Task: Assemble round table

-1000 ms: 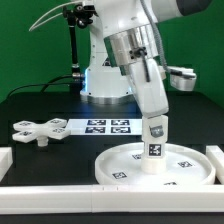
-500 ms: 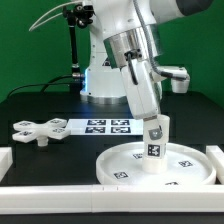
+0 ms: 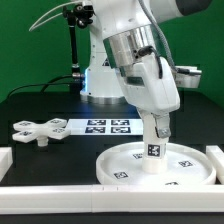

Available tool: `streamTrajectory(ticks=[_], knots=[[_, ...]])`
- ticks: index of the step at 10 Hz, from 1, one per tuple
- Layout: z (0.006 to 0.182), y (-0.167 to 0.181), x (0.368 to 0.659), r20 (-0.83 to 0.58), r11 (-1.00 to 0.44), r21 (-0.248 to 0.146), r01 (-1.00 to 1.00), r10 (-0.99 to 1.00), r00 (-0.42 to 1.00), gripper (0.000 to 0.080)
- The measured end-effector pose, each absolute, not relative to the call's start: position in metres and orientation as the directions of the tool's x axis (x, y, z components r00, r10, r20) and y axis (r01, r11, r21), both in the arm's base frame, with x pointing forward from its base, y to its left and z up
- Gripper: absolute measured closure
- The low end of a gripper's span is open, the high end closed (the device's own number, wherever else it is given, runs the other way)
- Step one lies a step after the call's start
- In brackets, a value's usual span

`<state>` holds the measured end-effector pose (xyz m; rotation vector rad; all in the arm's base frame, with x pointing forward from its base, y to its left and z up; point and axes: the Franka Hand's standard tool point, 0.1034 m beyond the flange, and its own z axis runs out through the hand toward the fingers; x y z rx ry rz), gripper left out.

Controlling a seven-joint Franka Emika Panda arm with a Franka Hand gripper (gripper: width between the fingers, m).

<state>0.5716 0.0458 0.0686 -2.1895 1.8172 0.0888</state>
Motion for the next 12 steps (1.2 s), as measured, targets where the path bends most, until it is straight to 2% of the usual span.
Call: streamTrajectory(ticks=[1, 2, 3, 5, 7, 12], knots=[[0.068, 0.046, 0.572, -0.215, -0.245, -0.204, -0.948, -0.933, 0.288, 0.0151], [0.068, 0.046, 0.570, -0.194, -0.342, -0.204, -0.917, -0.904, 0.381, 0.0151], [0.068, 0.046, 0.572, -0.157, -0.455, -0.184, -0.871, -0.861, 0.483, 0.0151], [0.072, 0.050, 0.578, -0.073, -0.701, -0.175, -0.691, -0.691, 0.720, 0.0151], [0.072, 0.050, 0.580, -0.029, -0.832, -0.172, -0.527, -0.531, 0.847, 0.0151], [0.072, 0.048, 0.581, 0.044, -0.972, -0.167, -0.167, -0.177, 0.983, 0.0151]])
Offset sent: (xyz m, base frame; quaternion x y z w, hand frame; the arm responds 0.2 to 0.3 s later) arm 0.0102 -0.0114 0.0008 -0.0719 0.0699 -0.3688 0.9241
